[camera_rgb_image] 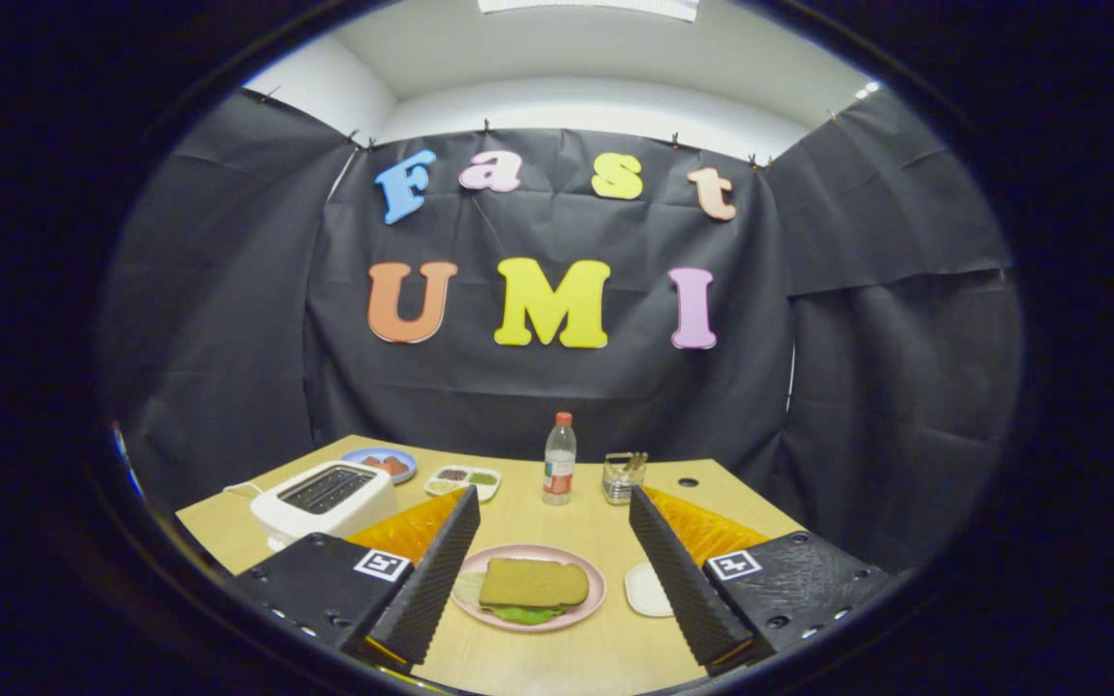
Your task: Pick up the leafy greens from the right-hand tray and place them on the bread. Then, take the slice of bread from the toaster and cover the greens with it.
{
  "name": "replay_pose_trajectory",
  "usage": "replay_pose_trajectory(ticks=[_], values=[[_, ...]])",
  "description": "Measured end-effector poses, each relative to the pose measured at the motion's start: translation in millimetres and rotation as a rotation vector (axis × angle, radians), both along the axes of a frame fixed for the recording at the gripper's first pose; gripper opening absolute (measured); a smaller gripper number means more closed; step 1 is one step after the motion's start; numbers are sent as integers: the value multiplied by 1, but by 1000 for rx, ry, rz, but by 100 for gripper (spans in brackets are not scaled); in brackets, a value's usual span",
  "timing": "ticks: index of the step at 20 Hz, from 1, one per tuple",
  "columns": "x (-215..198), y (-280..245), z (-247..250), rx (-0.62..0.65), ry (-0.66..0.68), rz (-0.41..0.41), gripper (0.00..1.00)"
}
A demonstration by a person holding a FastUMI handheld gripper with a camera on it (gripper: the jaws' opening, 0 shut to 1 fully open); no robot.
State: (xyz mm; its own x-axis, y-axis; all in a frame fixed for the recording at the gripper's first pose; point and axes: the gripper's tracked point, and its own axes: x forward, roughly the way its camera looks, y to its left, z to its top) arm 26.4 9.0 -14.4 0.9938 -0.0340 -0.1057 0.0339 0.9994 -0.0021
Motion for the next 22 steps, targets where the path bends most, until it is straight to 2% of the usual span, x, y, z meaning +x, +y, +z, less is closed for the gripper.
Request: replay_pose_trajectory(ticks=[2, 4, 9, 17, 22], values=[[-13, 4, 7, 23, -19, 20, 95], [-28, -2, 2, 43, 30, 11, 95], [-50, -12, 21, 6, 4, -17, 95], [-56, -9, 16, 53, -20, 10, 95], [-57, 0, 12, 20, -14, 18, 95]])
